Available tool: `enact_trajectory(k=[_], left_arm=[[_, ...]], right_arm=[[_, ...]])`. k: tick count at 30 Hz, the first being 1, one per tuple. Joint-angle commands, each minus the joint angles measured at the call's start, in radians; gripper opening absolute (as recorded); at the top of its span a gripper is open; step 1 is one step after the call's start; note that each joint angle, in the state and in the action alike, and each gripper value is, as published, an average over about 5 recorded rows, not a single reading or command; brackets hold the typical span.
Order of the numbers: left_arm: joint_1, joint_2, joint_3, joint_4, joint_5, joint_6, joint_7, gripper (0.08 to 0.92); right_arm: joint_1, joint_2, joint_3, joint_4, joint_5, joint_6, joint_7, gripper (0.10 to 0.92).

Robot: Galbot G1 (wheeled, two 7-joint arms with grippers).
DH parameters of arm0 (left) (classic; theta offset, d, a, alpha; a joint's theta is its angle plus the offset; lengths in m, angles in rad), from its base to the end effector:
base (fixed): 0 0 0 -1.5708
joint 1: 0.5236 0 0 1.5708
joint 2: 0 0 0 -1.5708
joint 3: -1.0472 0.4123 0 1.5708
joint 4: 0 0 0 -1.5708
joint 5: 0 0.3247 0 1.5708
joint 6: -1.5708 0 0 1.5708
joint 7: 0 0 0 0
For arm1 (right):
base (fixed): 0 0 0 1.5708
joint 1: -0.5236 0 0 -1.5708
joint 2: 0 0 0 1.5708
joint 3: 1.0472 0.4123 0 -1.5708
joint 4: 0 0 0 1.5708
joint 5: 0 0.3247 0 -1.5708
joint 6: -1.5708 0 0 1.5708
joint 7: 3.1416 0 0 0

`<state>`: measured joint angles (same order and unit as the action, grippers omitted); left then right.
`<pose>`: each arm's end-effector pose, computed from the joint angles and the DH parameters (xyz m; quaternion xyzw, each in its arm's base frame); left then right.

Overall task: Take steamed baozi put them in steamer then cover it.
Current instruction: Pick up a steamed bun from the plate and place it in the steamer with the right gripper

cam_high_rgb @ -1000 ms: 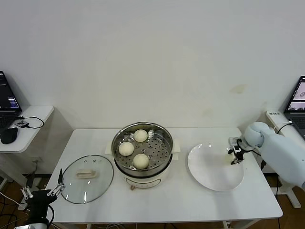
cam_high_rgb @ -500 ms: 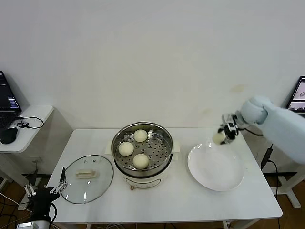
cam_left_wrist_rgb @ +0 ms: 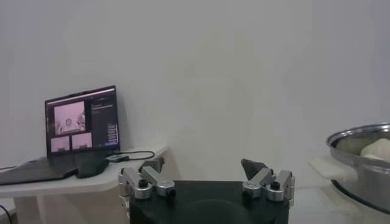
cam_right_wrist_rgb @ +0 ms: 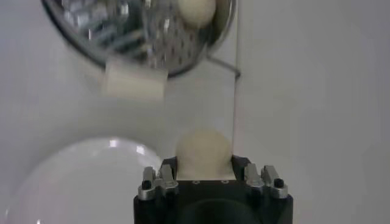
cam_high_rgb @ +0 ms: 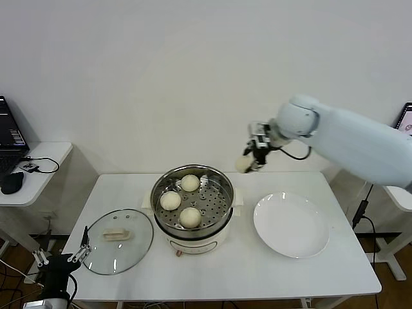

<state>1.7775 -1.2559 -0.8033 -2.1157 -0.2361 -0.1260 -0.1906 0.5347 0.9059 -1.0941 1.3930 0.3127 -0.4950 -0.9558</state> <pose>0.0599 0.1485 -0.3332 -0.1151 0.9891 0.0917 0.0053 0.5668 -0.0386 -0.0087 0.4886 -0.6172 0.5514 0.2762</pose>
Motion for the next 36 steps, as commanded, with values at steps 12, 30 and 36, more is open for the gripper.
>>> enact_trajectory(k=[12, 30, 36], left_arm=[[0.007, -0.005, -0.005, -0.007, 0.001, -0.005, 0.000, 0.823], [-0.016, -0.002, 0.003, 0.007, 0.000, -0.002, 0.001, 0.823], [-0.014, -0.001, 0.001, 0.007, -0.001, -0.003, 0.001, 0.823]], right_arm=[[-0.132, 0.273, -0.079, -0.044, 0.163, -0.231, 0.203, 0.570], [-0.186, 0.252, -0.047, -0.072, 0.111, -0.230, 0.189, 0.577], [-0.159, 0.217, -0.035, -0.030, 0.113, -0.231, 0.175, 0.659]])
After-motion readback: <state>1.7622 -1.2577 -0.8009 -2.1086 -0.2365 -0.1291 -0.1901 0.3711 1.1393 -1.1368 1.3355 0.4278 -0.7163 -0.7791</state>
